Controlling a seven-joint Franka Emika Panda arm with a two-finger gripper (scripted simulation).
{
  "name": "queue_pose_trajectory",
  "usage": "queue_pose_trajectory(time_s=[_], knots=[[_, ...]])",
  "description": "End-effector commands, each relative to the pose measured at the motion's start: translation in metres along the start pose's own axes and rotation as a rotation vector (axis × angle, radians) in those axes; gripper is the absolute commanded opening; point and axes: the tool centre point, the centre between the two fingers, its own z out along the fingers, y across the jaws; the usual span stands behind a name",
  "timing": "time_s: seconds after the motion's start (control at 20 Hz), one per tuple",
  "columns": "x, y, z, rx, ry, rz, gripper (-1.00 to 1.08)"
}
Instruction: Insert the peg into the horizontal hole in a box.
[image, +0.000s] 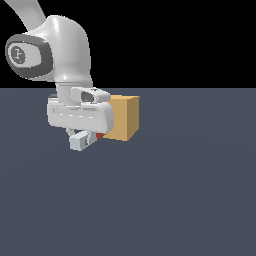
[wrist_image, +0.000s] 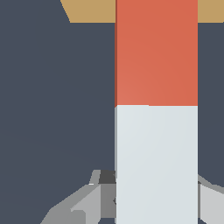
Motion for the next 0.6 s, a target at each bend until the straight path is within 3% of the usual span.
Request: queue_pose_trajectory(time_s=[0.0,0.55], knots=[[0.005,0.000,-0.001,-0.001,0.001,-0.001,-1.00],[0.068,0.000,-0.002,-0.004,0.004,-0.001,-1.00]])
